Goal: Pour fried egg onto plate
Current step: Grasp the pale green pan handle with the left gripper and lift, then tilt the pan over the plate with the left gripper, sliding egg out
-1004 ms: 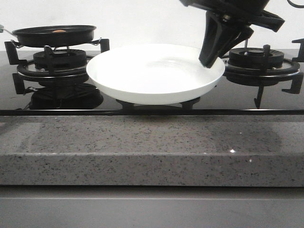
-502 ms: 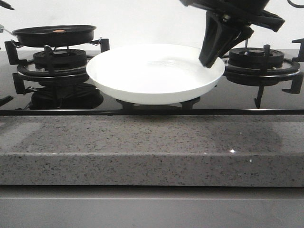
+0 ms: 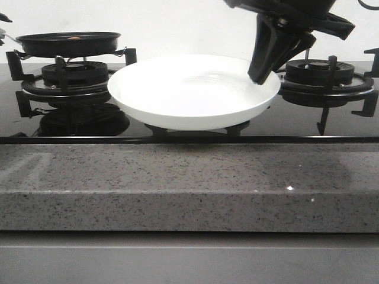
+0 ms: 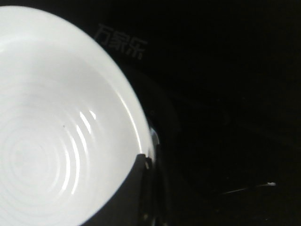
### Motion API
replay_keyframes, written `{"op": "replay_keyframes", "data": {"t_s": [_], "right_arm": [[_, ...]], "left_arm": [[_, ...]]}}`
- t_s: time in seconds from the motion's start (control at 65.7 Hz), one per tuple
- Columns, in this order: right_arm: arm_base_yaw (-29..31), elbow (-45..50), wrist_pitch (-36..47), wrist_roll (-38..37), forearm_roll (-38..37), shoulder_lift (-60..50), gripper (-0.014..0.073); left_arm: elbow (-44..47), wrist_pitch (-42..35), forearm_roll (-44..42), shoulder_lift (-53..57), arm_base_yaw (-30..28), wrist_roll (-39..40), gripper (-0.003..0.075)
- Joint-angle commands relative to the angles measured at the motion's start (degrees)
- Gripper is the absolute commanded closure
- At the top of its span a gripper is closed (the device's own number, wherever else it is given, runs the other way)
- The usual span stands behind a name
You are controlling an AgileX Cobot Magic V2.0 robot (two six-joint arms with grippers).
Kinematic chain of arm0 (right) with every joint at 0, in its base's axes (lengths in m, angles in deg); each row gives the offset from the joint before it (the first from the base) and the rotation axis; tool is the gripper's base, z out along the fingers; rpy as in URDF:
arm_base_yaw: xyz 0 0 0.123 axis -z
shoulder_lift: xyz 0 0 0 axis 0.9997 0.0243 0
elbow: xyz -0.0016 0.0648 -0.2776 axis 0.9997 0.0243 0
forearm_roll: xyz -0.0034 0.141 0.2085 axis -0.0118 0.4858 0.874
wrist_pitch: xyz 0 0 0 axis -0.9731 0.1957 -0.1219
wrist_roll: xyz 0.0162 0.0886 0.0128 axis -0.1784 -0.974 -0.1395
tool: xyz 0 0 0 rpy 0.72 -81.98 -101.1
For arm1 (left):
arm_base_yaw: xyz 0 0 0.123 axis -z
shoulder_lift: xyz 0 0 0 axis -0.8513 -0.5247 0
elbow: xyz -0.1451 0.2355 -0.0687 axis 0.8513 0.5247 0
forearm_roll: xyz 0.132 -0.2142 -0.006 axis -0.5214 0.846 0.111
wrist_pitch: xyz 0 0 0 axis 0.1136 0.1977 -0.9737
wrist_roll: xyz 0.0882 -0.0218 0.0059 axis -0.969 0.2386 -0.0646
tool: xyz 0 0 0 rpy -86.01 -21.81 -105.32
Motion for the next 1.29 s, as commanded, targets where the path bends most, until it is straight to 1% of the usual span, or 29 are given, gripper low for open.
{"op": "replay_keyframes", "data": {"t_s": [0.0, 0.335, 0.517, 0.639, 0.958, 1.095, 1.156, 1.278], "right_arm": [[0.04, -1.70, 1.20, 0.42, 0.56, -2.90, 0.0662], [0.04, -1.70, 1.20, 0.42, 0.56, -2.90, 0.0662], [0.04, -1.70, 1.20, 0.42, 0.56, -2.90, 0.0662], [0.04, -1.70, 1.20, 0.42, 0.56, -2.90, 0.0662], [0.04, -1.70, 1.20, 0.42, 0.56, -2.90, 0.0662], [0.04, -1.70, 1.20, 0.42, 0.56, -2.90, 0.0662], [0.04, -1.70, 1.20, 0.42, 0.56, -2.90, 0.0662], [0.04, -1.70, 1.20, 0.42, 0.56, -2.90, 0.0662]], "left_arm": [[-1.91, 3.28, 6.21, 2.81, -0.28, -0.28, 0.0503], [-1.91, 5.08, 6.52, 2.81, -0.39, -0.28, 0.0666], [-1.91, 7.75, 9.86, 2.81, -0.39, -2.21, 0.0741], [-1.91, 8.54, 11.90, 3.61, -0.39, -3.16, 0.0741], [-1.91, 8.43, 10.07, 10.10, -0.39, -7.56, 0.0741], [-1.91, 6.62, 5.47, 14.24, 0.48, -7.94, 0.0741], [-1.91, 4.19, 1.50, 16.93, 1.83, -7.94, 0.0741], [-1.91, 0.24, -3.45, 20.69, 4.56, -7.94, 0.0741]]}}
